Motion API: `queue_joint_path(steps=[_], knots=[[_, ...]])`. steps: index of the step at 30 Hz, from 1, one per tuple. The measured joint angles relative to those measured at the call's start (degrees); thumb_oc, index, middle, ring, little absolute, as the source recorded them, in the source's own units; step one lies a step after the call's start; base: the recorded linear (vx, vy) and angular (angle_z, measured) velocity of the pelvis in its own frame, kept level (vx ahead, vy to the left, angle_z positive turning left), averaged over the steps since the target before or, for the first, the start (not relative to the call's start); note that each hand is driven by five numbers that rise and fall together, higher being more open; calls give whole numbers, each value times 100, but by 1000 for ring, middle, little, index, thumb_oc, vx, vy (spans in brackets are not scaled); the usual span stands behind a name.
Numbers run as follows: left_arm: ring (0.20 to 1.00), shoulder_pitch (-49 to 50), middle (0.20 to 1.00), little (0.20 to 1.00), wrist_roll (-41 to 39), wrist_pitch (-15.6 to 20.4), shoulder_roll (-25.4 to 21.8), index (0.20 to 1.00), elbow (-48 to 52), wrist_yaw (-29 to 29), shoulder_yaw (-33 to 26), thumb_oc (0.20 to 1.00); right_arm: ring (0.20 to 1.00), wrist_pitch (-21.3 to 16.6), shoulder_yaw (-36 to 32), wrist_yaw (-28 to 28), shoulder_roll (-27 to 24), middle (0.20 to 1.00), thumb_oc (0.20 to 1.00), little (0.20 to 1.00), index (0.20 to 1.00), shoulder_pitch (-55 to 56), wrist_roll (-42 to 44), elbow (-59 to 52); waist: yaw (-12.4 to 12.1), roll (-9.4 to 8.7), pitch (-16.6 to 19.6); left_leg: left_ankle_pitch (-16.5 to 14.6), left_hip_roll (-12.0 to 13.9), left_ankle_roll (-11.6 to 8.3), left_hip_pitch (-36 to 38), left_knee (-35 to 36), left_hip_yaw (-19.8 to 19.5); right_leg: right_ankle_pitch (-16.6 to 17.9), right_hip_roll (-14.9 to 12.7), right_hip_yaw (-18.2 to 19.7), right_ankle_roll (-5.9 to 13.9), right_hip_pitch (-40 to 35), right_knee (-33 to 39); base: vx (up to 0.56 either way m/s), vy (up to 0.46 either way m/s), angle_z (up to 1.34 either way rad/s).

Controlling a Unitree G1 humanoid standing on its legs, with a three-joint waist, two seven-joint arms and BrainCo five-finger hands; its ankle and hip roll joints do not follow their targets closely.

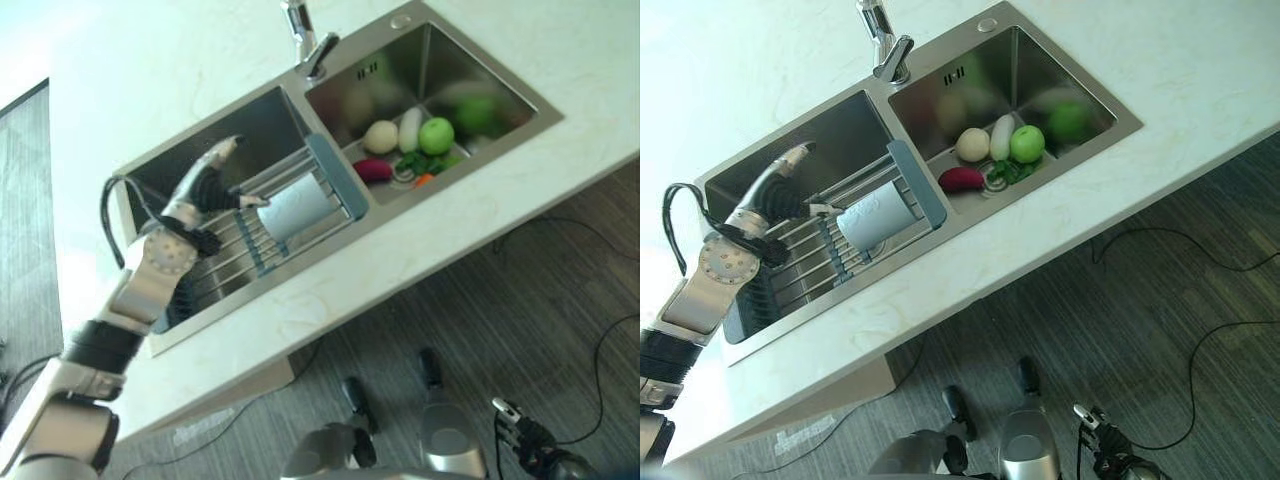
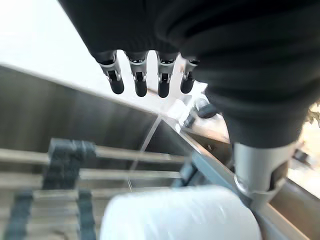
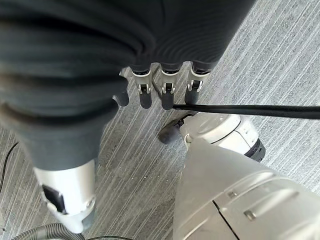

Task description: Place the dishes in the dishwasher.

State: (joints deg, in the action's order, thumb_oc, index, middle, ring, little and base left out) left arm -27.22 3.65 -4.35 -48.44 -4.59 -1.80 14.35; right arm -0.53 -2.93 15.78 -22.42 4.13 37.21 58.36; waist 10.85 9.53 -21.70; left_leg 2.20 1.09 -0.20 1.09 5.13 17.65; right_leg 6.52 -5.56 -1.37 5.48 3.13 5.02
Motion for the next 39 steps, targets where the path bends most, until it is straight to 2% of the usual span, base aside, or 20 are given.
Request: queue_joint_path(steps=[9, 14, 18, 25, 31, 33, 39], knots=[[1000, -17, 1000, 1000, -43, -3, 10, 1000, 2, 298, 380, 1000, 1000, 10, -1, -9, 7, 1000, 1000, 1000, 1000, 0, 5, -37, 39, 2, 0, 2, -11, 3, -2, 0, 33, 19, -4, 53, 10, 27, 1, -2, -4, -1], [1000, -103, 1000, 1000, -494, -92, 74, 1000, -2, 460, 421, 1000, 1000, 6, 1, -10, 6, 1000, 1000, 1000, 1000, -2, 5, -40, 126, 19, 0, 2, -25, 3, -2, 0, 47, 25, -20, 67, 20, 61, 1, 1, 0, -1], [1000, -230, 1000, 1000, -494, -140, 170, 1000, -191, 465, 840, 1000, 1000, 1, 7, -9, 5, 1000, 1000, 1000, 1000, 0, 27, -115, 155, 109, 25, 2, -27, 2, -16, 0, 90, 29, -19, 106, 26, 113, 2, 18, -1, -6], [1000, -428, 1000, 1000, -495, -128, 355, 1000, -778, 413, 852, 1000, 1000, -4, 19, -53, -27, 1000, 1000, 1000, 1000, -6, 229, -385, 254, 261, 13, 3, -35, 4, -123, 0, 193, 59, -10, 253, 55, 290, 1, 6, 20, -10], [1000, -835, 1000, 1000, -592, -140, 443, 1000, -1022, 354, 1053, 1000, 1000, 4, 14, -60, -216, 1000, 1000, 1000, 1000, -10, 229, -373, 301, 405, -100, 2, -44, 3, -229, 1, 293, 64, -9, 378, 101, 446, 1, -10, 13, -9], [1000, -978, 1000, 1000, -603, -173, 461, 1000, -1086, 303, 1050, 1000, 1000, 2, 7, -60, -264, 1000, 1000, 1000, 1000, -48, 229, -368, 306, 444, -251, 3, -48, 4, -245, 0, 313, 86, -7, 399, 94, 475, 0, -27, 23, -6], [1000, -1182, 1000, 1000, -702, -74, 460, 1000, -1230, 118, 1021, 1000, 1000, -15, 22, -59, -276, 1000, 1000, 1000, 1000, -64, 229, -398, 299, 418, -404, 3, -70, 4, -330, 0, 332, 128, -8, 428, 62, 571, -1, -16, 5, -2]])
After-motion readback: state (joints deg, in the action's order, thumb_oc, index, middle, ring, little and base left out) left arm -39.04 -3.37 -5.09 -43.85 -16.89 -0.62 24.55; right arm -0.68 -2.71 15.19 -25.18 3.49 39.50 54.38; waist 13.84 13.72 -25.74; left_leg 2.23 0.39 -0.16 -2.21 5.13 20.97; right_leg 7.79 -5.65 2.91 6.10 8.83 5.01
